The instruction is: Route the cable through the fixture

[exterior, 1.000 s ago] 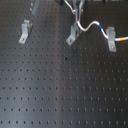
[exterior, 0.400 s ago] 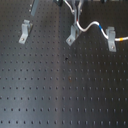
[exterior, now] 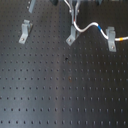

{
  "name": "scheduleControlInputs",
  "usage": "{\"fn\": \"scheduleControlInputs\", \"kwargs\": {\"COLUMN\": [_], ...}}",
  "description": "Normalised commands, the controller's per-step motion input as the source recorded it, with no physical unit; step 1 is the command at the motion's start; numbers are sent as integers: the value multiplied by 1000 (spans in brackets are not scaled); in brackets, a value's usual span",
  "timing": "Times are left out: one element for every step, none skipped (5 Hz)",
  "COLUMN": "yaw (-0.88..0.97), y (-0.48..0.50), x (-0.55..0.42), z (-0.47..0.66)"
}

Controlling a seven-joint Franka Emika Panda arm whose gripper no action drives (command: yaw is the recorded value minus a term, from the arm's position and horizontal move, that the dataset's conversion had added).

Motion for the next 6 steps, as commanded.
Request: {"fn": "scheduleControlInputs", "kwargs": {"yaw": [34,-34,-63,209,211,254], "y": [-36,-115,-74,122,215,105], "x": [2,-330,-377,-241,-385,-40], "z": [112,87,99,5,8,0]}}
